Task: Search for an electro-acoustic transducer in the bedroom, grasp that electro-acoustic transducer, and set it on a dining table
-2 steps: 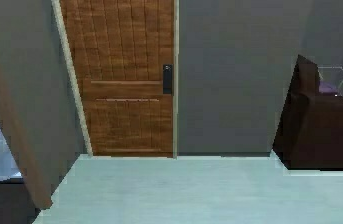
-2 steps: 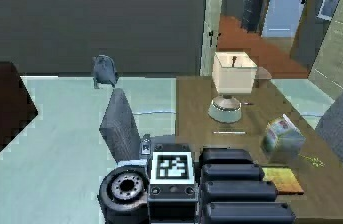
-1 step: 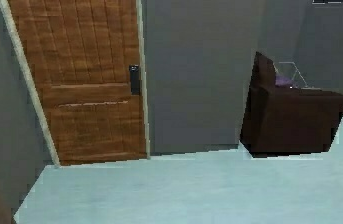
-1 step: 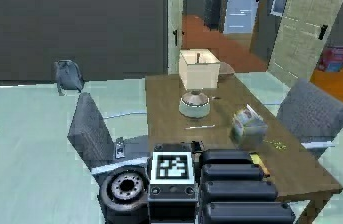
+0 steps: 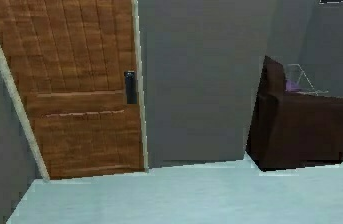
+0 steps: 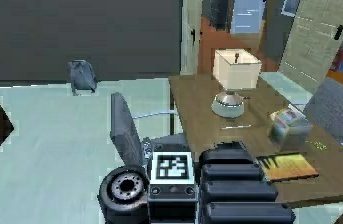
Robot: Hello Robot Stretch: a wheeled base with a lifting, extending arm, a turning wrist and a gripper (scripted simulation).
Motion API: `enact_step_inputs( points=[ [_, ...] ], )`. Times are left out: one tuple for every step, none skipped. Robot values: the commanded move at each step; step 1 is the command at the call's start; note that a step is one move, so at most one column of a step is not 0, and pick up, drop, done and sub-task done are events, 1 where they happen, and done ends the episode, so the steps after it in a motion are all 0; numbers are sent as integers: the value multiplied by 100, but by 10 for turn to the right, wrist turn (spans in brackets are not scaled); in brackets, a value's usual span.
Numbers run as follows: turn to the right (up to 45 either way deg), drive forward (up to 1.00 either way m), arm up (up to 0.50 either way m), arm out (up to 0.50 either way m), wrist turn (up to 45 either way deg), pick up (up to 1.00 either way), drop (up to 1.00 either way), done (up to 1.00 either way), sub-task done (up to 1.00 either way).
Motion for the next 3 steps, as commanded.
enact_step_inputs(
  points=[
    [420,0,0,0,0,0,0,0,0],
    [0,100,0,0,0,0,0,0,0],
    [360,0,0,0,0,0,0,0,0]
  ],
)
